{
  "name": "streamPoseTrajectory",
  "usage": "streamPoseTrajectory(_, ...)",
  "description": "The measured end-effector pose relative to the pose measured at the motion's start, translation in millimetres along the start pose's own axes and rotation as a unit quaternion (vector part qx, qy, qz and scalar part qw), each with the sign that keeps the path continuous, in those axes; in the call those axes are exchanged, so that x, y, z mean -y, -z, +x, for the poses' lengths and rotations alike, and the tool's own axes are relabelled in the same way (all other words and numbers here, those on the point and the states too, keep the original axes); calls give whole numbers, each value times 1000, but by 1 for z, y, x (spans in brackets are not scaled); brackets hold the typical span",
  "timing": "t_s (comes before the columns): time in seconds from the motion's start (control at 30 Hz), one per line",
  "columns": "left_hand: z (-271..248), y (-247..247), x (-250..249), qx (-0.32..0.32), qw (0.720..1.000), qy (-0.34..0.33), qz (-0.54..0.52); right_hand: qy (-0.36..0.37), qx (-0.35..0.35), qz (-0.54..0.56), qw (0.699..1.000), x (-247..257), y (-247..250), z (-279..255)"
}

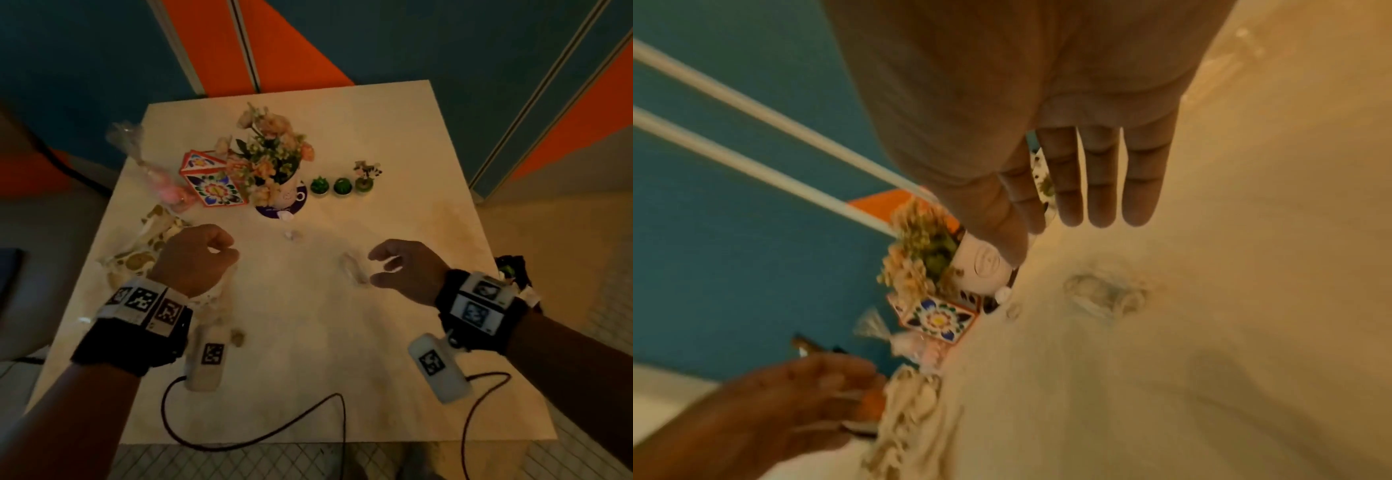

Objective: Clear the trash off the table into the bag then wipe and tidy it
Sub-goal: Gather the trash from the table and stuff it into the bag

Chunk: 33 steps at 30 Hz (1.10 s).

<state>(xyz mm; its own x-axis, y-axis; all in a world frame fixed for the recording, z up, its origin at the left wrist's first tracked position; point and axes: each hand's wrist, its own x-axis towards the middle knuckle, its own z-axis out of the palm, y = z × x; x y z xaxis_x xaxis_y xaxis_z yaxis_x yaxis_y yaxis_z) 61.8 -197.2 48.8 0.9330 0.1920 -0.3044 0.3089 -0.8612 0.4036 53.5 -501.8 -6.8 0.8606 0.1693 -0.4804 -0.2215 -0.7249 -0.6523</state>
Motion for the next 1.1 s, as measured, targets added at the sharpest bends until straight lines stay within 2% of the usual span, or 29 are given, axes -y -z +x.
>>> streamPoseTrajectory(0.07, -1, 4, 21, -34, 998, 22, 41, -10, 7, -83, 996, 10, -16, 19)
streamPoseTrajectory(0.17, -9, 9, 52, -43, 996, 61, 42, -22, 17, -167, 986, 19, -37, 42)
streamPoseTrajectory(0.4, -23, 19, 100, -69, 992, 98, 40, -50, 3, -222, 974, 27, -59, 68)
streamPoseTrajectory(0.6, -21, -4, 120, 31, 994, 97, 49, -30, 0, -212, 977, 40, -63, 75)
streamPoseTrajectory(0.77, -21, -18, 133, 1, 994, 103, 31, 19, -35, -201, 979, 74, -73, 90)
streamPoseTrajectory(0.93, -27, -47, 124, 71, 992, 63, 84, 53, -55, -136, 988, 112, -91, 108)
streamPoseTrajectory(1.1, -13, -62, 114, 126, 978, 56, 157, 62, -15, -235, 970, 116, -97, 126)
